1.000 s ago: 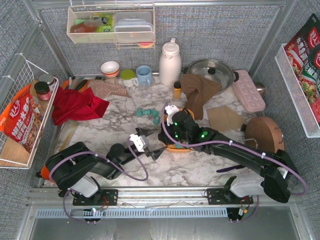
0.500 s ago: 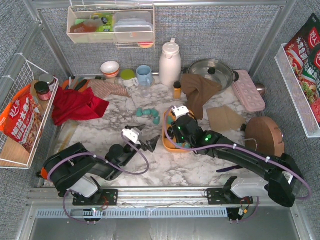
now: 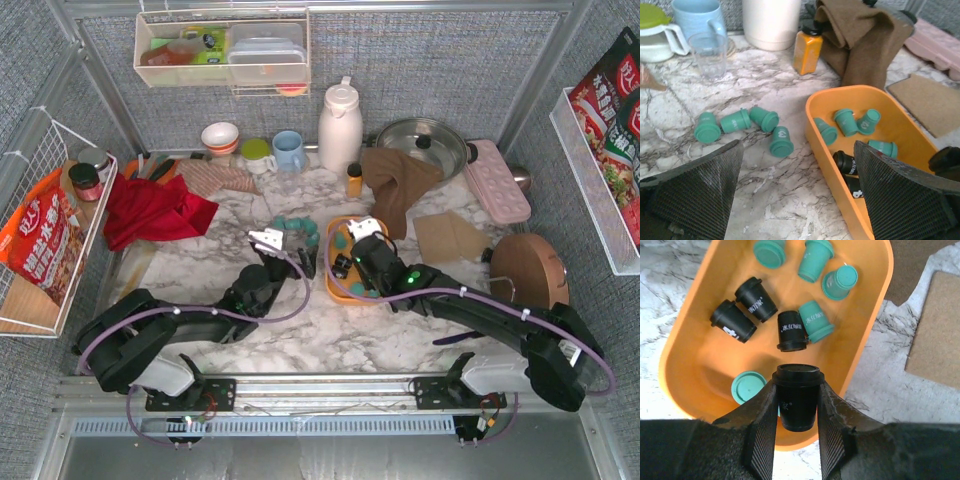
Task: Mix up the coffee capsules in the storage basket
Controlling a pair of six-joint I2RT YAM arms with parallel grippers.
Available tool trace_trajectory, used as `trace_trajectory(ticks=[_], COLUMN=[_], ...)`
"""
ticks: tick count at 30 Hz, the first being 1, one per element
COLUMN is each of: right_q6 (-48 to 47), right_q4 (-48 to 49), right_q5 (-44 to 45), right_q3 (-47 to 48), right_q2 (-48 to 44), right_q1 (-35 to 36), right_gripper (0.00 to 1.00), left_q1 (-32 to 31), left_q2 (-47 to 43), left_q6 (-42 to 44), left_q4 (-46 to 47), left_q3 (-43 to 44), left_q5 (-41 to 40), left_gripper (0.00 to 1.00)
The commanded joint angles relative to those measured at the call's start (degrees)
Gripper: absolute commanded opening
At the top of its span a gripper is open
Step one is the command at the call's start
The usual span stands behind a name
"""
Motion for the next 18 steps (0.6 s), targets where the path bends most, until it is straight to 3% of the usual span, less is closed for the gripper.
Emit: trace_trajectory(ticks=[1,11,18], right_q6=[0.9,2.3,2.3], right_q4=[0.6,-0.6,-1.0], right_q5=[0.2,-1.6,-3.0], right_q3=[-0.5,0.5,0.1], right_q2=[1.1,2.6,-0.1], right_q1=[-0.5,-1.3,-1.6], right_gripper=[0.3,0.6,0.63], left_q1=[0.1,3.7,9.5], left_q2=[-0.4,4.6,11.2], left_q6=[-4.3,-11.3,-16.4], left_q4=[-14.0,-31.1,-39.4], left_q3=[3.7,13.9,22.5], left_q5=[-6.7,-4.5,5.1], left_gripper=[0.99,0.99,0.96])
